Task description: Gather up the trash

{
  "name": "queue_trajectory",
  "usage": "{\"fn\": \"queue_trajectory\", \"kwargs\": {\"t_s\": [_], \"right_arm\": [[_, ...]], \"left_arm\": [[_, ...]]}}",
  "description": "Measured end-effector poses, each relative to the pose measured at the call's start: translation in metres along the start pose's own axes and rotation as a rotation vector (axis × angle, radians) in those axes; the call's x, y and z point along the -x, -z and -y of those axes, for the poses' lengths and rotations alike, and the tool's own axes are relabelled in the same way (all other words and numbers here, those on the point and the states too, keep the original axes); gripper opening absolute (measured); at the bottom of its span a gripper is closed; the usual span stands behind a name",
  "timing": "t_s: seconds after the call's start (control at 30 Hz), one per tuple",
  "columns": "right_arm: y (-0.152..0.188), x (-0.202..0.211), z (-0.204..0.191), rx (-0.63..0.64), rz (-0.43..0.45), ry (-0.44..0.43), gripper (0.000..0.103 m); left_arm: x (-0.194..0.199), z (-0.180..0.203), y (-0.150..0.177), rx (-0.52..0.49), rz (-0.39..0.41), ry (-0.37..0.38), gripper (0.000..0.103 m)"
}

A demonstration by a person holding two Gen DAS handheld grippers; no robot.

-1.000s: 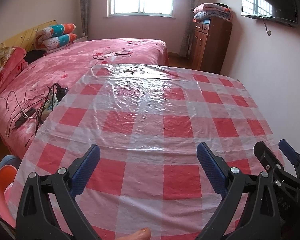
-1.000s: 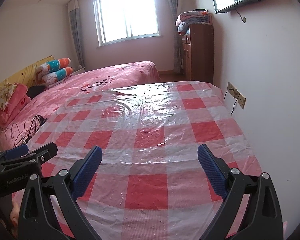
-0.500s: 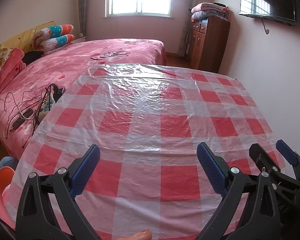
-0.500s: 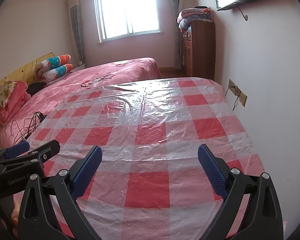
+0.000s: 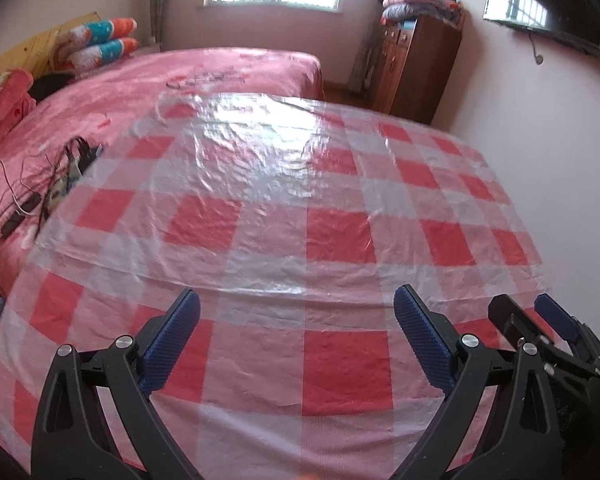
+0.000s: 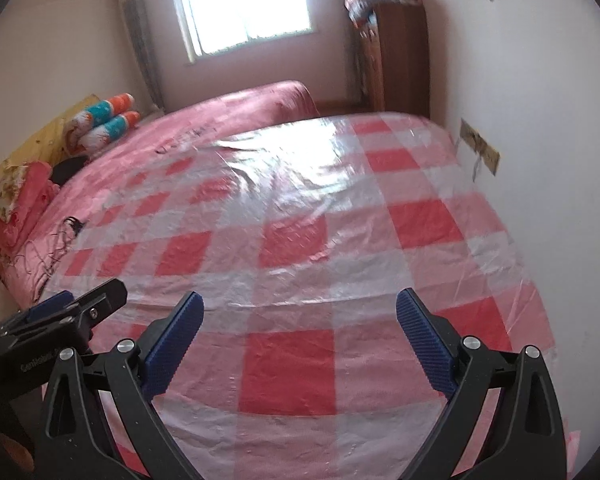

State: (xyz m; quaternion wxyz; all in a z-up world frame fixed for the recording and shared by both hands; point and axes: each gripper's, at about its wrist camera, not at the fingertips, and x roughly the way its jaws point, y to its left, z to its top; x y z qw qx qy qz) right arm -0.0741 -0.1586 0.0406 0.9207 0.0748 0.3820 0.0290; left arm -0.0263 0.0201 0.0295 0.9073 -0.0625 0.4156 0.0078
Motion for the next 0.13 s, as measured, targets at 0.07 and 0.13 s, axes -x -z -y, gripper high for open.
{"fn": "queue_trajectory", "kwargs": {"t_s": [0.07, 0.13], "right_arm": [[-0.001, -0.008, 0.003, -0.005, -0.036, 0.024, 0.096], [-0.002, -0.017, 0.004, -0.012, -0.077, 0.034, 0.096]], "left_arm": [[-0.012, 0.001, 0.001, 0.002, -0.041, -0.008, 0.098], [-0.020, 0.003, 0.003, -0.001, -0.071, -0.019, 0.098]]}}
